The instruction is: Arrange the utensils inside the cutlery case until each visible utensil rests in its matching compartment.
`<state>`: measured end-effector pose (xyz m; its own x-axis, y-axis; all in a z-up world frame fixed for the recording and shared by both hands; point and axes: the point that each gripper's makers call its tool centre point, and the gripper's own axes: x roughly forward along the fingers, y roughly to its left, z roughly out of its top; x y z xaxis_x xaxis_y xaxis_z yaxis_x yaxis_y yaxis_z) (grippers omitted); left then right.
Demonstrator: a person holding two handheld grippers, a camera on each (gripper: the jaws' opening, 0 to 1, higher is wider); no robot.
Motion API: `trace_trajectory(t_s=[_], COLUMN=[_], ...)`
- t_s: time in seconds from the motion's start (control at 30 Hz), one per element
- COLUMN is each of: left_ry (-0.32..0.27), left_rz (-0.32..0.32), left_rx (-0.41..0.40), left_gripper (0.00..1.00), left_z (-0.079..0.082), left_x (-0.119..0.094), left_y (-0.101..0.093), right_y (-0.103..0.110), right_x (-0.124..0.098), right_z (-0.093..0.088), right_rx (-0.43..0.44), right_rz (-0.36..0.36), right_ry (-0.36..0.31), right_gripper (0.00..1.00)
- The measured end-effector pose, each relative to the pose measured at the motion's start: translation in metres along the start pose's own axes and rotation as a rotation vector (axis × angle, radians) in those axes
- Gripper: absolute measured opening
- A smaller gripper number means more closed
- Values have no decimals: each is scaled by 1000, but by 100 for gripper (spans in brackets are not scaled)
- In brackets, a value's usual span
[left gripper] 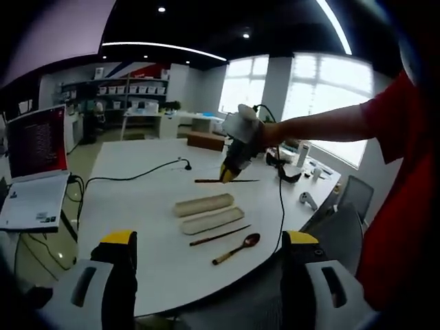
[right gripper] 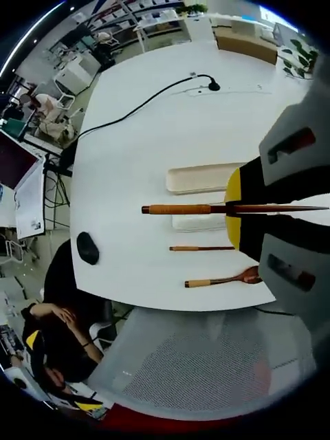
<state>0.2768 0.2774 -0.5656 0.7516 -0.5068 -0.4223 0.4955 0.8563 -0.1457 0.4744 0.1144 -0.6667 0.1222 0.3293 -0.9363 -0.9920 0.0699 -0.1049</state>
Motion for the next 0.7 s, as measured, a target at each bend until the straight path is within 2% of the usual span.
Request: trace_trajectory(t_s=[0.3, 0.57, 0.7], left_ry=[-32, -45, -13], left_rz=[17, 26, 16], left_rx=[-3, -37, -46], left_gripper=[86, 85, 85], left_z=[7, 3, -5], left_x=[-5, -11, -6], left_y=[5, 13, 12], right_y=[-5, -6, -12], right_x=[4, 4, 5], right_z=[2, 1, 0], right_rx=[-1, 8, 16], right_rz=[18, 11, 0], right_ry=[1, 2, -3], right_gripper=[0, 0, 0])
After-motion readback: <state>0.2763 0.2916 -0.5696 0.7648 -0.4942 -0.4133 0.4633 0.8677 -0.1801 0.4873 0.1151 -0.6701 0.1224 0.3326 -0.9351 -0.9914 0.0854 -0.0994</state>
